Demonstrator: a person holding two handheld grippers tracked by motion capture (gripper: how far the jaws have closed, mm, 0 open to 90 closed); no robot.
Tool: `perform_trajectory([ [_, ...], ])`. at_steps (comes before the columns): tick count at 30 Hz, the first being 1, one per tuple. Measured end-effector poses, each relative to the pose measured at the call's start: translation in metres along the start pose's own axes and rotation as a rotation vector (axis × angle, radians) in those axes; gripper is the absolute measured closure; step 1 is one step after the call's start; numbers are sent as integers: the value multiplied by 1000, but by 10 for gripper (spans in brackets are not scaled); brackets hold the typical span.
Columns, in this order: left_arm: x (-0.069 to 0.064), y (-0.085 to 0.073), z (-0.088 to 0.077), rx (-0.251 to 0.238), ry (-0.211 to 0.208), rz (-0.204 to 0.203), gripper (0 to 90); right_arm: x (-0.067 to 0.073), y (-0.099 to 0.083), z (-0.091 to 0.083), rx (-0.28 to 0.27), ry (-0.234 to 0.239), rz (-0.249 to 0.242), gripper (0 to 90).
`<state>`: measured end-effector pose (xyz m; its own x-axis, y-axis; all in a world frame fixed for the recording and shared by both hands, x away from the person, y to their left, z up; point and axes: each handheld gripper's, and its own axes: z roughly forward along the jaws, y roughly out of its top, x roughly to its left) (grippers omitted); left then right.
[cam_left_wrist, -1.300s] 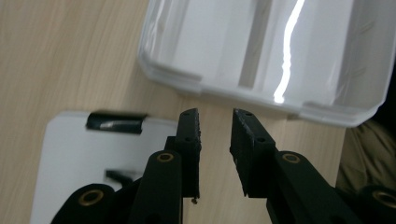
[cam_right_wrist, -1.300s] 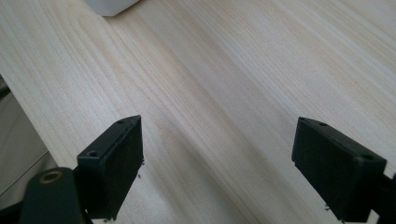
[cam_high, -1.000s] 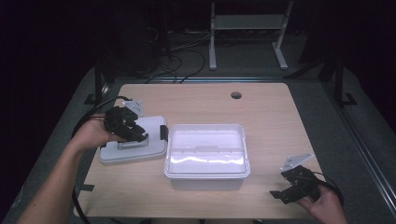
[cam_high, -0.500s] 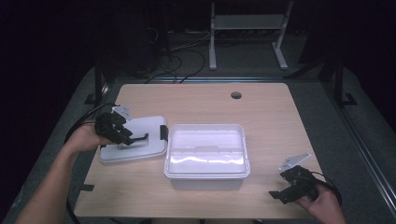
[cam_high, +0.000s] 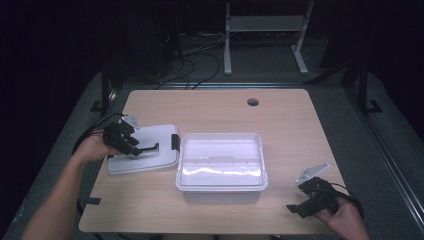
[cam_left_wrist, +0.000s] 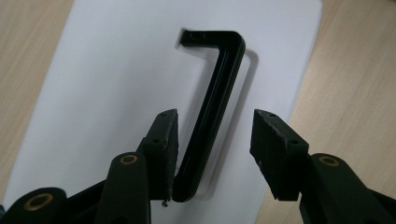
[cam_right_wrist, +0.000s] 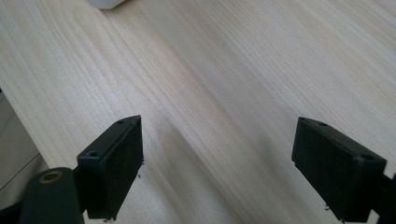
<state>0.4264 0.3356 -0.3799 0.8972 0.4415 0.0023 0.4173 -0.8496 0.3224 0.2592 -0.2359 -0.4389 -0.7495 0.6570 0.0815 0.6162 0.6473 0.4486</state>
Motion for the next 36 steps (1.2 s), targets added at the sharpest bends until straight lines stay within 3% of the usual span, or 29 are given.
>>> perform_trajectory([
  [7, 3, 4, 14, 45, -1, 13, 538, 0, 0, 0, 1, 2, -2, 160],
  [16, 5, 4, 23, 62, -1, 18, 698, 0, 0, 0, 0, 3, -2, 160],
  [23, -1, 8, 11, 33, 24, 35, 772, 1, 1, -1, -5, 4, -9, 160],
  [27, -3, 8, 5, 49, 35, 32, 840, 1, 1, -1, -4, 2, -10, 160],
  [28, -3, 7, 2, 65, 17, 23, 839, 2, 1, -1, -4, 2, -12, 160],
  [30, -5, 5, 0, 75, 29, 35, 843, 2, 2, 0, -2, 1, -12, 160],
  [34, -7, -1, -6, 72, 8, 12, 844, 3, 2, 0, -2, 2, -13, 160],
  [36, -11, -6, -17, 84, 14, 23, 845, 4, 2, 0, -2, 0, -15, 160],
])
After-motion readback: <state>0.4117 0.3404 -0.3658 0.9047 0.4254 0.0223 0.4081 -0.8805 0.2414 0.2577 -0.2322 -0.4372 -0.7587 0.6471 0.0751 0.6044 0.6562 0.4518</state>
